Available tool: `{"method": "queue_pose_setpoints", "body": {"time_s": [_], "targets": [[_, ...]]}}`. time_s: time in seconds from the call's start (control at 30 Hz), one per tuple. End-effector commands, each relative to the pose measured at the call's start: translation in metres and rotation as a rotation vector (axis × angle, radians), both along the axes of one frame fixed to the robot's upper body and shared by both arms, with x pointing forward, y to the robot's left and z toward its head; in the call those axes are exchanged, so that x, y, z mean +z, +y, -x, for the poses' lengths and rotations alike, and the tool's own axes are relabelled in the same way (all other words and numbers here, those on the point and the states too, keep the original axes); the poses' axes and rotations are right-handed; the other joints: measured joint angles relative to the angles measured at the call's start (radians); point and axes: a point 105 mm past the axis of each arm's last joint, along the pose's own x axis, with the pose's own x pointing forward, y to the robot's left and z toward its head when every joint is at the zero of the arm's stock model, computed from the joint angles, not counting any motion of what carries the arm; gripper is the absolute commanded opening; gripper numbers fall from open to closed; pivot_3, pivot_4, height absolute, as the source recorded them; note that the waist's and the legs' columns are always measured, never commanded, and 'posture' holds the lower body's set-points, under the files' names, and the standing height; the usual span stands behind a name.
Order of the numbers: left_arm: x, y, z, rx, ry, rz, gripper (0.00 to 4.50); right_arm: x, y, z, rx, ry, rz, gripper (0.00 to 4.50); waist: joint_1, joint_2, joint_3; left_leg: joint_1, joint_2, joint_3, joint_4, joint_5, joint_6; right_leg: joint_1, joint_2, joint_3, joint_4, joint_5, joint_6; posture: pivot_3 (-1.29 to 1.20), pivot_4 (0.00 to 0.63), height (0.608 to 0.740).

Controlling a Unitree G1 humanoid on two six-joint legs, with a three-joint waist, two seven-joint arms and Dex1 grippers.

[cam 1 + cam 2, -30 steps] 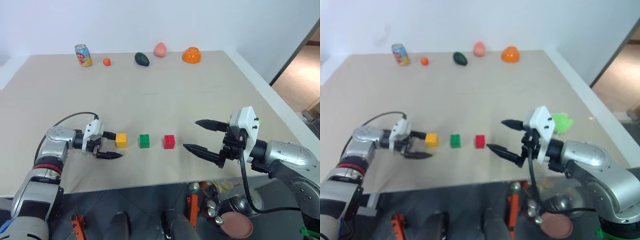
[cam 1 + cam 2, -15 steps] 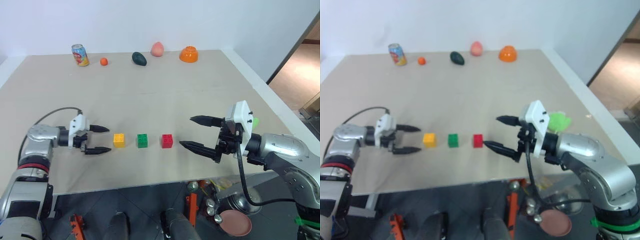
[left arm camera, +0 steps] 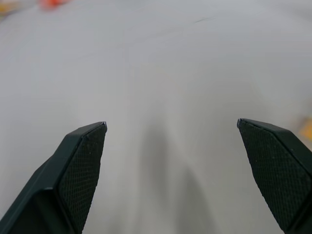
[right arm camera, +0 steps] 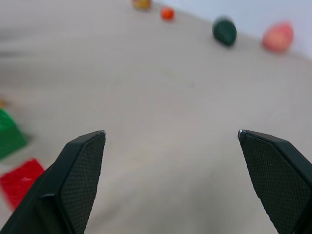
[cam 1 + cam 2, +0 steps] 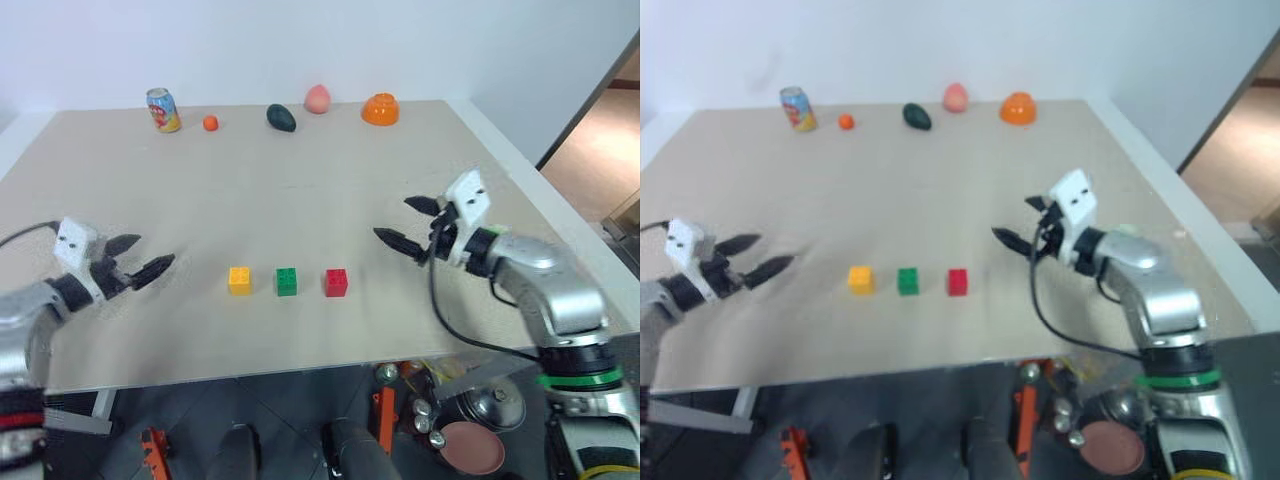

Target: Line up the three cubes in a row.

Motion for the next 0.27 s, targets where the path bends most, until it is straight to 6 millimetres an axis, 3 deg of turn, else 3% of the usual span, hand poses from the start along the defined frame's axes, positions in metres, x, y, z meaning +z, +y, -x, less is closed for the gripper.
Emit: {"method": "queue_pose_setpoints", "body": {"time_s": [0.03, 0.17, 0.27], "targets": [[0.024, -0.016, 0.010, 0.129, -0.108, 0.080, 4.44, -0.008, -0.013, -0.012, -0.223, -0.033, -0.041, 4.50, 0.002, 0.000, 0.000, -0.001, 0.000, 0.000, 0.000, 0.000, 0.000, -0.001, 0.000, 0.000, 0.000, 0.000, 0.000, 0.00, 0.150, 0.738], [0.016, -0.036, 0.011, 0.230, -0.106, 0.152, 4.44, -0.034, -0.016, -0.011, -0.419, 0.008, -0.108, 4.50, 0.003, 0.000, 0.000, -0.001, -0.001, -0.002, 0.000, 0.000, 0.000, 0.000, 0.001, 0.000, 0.000, 0.001, 0.000, 0.00, 0.150, 0.738], [0.012, -0.042, 0.007, 0.291, -0.088, 0.158, 4.44, -0.037, -0.019, -0.007, -0.513, -0.001, -0.128, 4.50, 0.002, 0.000, 0.000, 0.002, -0.002, -0.001, 0.000, 0.001, 0.000, 0.002, 0.001, 0.002, 0.000, 0.000, -0.004, 0.00, 0.150, 0.738]]}}
